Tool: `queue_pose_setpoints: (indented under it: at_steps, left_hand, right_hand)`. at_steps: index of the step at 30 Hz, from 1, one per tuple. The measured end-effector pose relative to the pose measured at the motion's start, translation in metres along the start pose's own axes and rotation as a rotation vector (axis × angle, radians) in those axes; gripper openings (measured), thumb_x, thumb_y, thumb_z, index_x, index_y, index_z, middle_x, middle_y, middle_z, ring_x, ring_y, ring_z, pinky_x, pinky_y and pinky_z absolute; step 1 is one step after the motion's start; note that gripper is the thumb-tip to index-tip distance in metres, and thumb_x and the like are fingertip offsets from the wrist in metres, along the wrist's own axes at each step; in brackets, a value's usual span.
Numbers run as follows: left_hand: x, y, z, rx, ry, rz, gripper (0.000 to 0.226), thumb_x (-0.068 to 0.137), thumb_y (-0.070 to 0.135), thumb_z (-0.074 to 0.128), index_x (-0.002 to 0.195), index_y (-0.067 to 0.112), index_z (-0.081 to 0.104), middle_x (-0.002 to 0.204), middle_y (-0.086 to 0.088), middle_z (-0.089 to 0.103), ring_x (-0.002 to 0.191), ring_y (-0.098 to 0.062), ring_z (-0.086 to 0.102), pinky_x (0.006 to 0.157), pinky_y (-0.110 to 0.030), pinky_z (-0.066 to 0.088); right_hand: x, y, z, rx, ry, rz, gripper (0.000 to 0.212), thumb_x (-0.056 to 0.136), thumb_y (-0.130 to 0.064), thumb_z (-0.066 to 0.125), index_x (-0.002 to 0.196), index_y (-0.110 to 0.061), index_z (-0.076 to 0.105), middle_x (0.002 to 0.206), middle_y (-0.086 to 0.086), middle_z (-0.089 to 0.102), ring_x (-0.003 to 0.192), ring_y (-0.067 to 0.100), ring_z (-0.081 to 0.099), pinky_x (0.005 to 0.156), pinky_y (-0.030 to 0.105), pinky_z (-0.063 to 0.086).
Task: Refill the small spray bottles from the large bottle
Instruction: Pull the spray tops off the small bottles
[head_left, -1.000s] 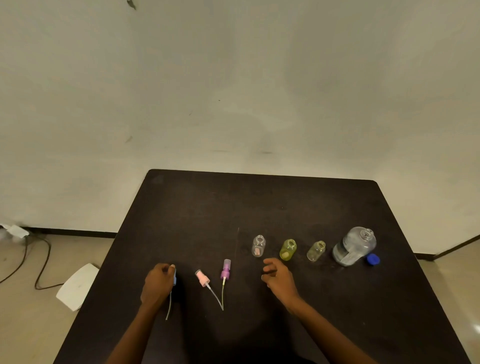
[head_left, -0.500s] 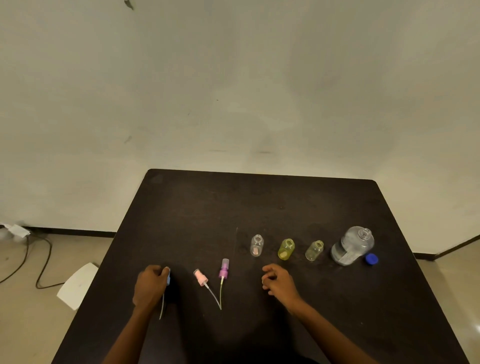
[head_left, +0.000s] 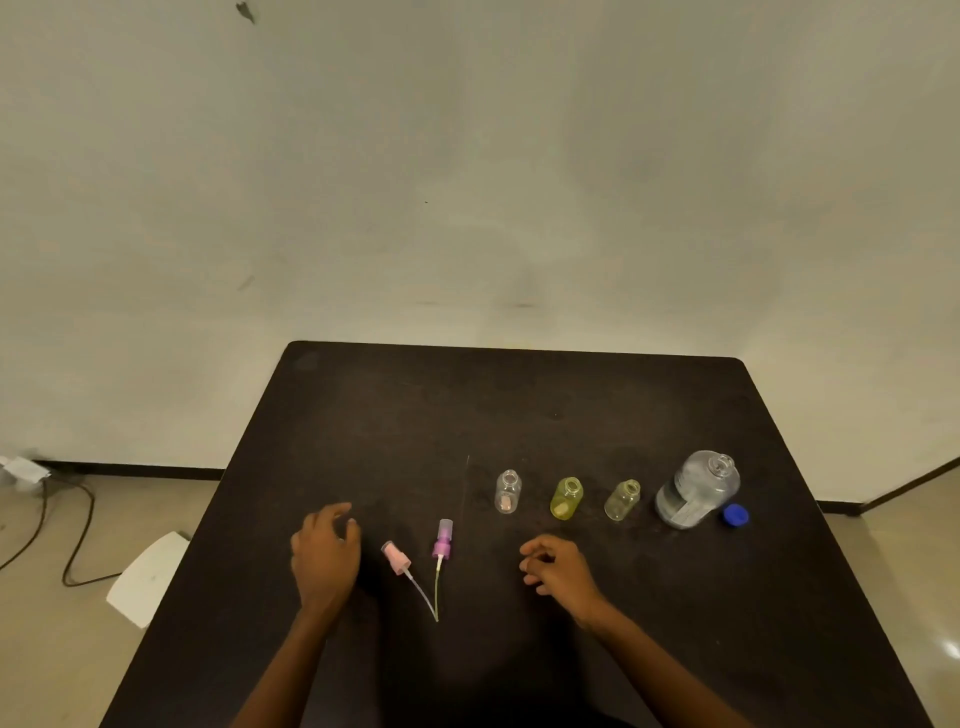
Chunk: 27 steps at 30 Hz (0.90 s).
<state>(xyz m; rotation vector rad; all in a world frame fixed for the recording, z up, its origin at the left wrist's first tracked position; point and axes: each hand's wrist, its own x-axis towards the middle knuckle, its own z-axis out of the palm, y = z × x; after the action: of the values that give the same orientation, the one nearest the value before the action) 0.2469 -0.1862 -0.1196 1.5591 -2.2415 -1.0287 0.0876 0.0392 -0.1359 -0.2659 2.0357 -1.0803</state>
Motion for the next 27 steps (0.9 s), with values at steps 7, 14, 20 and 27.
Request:
queue_pose_setpoints:
  at_steps: [7, 14, 20, 27]
  left_hand:
    - [-0.036, 0.063, 0.054, -0.224, -0.235, 0.280, 0.023, 0.089, 0.009, 0.053, 0.108, 0.019, 0.061, 0.109, -0.002, 0.061, 0.104, -0.019, 0.058, 0.093, -0.036, 0.047]
    - [-0.085, 0.118, 0.104, -0.311, -0.529, 0.339, 0.024, 0.088, 0.005, 0.053, 0.100, 0.024, 0.062, 0.105, 0.007, 0.062, 0.100, -0.003, 0.058, 0.086, -0.017, 0.047]
    - [-0.106, 0.156, 0.144, -0.290, -0.593, 0.382, 0.045, 0.085, 0.007, 0.059, 0.128, 0.019, 0.050, 0.133, 0.000, 0.051, 0.115, -0.007, 0.051, 0.097, -0.021, 0.044]
    - [-0.125, 0.196, 0.201, -0.247, -0.517, 0.331, 0.082, 0.081, 0.009, 0.066, 0.146, 0.014, 0.016, 0.154, -0.003, 0.016, 0.143, -0.015, 0.012, 0.114, -0.025, 0.013]
  right_hand:
    - [-0.010, 0.005, -0.026, 0.066, 0.034, -0.026, 0.015, 0.088, -0.005, 0.052, 0.087, -0.018, 0.059, 0.085, 0.003, 0.065, 0.070, 0.011, 0.061, 0.059, 0.018, 0.046]
    - [-0.019, 0.027, -0.086, 0.096, 0.051, 0.015, 0.014, 0.088, -0.003, 0.053, 0.089, -0.014, 0.060, 0.083, 0.004, 0.066, 0.069, 0.013, 0.062, 0.060, 0.019, 0.048]
    - [-0.027, 0.051, -0.142, 0.120, 0.102, 0.064, 0.016, 0.088, 0.001, 0.051, 0.089, -0.012, 0.060, 0.082, 0.006, 0.066, 0.070, 0.015, 0.063, 0.060, 0.021, 0.048]
    - [-0.027, 0.069, -0.188, 0.133, 0.139, 0.086, 0.016, 0.088, 0.001, 0.050, 0.089, -0.010, 0.061, 0.081, 0.006, 0.067, 0.069, 0.015, 0.063, 0.059, 0.020, 0.048]
